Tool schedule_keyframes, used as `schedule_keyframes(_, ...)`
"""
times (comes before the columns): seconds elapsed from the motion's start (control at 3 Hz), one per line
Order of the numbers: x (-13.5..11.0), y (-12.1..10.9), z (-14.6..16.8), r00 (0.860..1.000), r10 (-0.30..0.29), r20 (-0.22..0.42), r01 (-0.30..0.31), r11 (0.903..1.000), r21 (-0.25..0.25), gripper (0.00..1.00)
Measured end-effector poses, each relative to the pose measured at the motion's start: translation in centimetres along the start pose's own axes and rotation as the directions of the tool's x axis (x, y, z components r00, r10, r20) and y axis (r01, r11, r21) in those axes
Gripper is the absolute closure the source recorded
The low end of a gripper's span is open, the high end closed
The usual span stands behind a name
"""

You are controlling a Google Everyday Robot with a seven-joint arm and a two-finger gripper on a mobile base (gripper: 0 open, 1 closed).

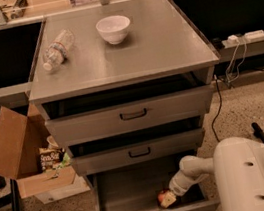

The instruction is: Place apple into bottom drawer

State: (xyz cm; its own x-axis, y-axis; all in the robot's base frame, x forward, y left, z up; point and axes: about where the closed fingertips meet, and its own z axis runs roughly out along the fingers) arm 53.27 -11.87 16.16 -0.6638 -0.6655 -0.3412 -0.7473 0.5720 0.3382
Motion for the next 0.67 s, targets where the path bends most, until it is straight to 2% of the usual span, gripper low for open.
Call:
schedule_keyframes(0.33, 0.4, -0.1, 0.6, 0.998, 0.031, 0.051, -0.028, 0.9973, -0.068, 0.0)
schedule_keyframes(0.67, 0.1, -0.5, -0.4, 0.988, 0.059, 0.143, -0.038, 0.9887, -0.145, 0.0)
